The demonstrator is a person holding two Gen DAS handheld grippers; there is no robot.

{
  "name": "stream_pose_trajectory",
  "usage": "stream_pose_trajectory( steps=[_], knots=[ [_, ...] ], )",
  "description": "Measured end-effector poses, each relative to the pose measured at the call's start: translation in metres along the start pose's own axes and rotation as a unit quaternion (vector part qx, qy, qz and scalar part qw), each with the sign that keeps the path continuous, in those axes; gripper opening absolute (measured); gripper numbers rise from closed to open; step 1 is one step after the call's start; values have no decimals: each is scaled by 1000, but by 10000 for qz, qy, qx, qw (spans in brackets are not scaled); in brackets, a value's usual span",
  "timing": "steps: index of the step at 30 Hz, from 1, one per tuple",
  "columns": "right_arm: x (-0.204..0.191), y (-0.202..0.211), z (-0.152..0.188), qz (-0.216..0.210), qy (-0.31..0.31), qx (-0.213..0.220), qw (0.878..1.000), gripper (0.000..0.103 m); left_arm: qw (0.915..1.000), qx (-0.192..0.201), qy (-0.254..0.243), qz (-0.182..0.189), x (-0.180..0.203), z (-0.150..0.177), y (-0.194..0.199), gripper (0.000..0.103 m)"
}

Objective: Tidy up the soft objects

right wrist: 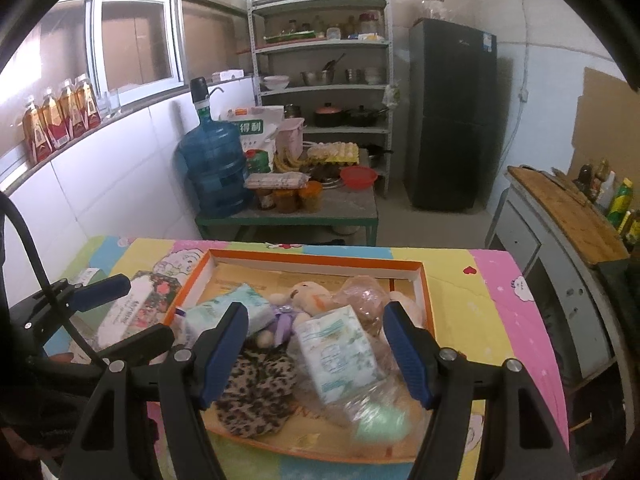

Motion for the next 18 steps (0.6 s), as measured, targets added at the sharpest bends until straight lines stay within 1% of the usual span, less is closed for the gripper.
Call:
stream_pose_trajectory(
  steps=[4, 8, 12, 14, 18],
  knots=[
    [-24, 24, 8, 105, -97, 144, 9998, 70, 9999, 68, 84, 18, -13, 3, 21, 77],
    [-47, 46, 14, 229, -213, 237, 9992, 70, 9998, 152, 127, -94, -28, 11, 47, 77],
    [-67, 69, 22, 285, -374, 308, 9984, 70, 9995, 226, 228, 17, -43, 21, 74, 77],
    [-78, 80, 26, 350, -393, 349, 9980, 70, 9993, 281, 253, -42, -50, 26, 88, 77],
    [-100, 101, 37, 481, -514, 391, 9968, 70, 9986, 426, 113, -277, -58, 34, 116, 77]
  ],
)
Point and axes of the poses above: each gripper's, at about its wrist camera, not at the fingertips, and y roughly against the way its jaws point, x to its right, z to its underside, the point moved 1 cm from there along -y, roughly the way its jaws point, and after that the axes turned 3 degrees about z, right-handed, at the moved point
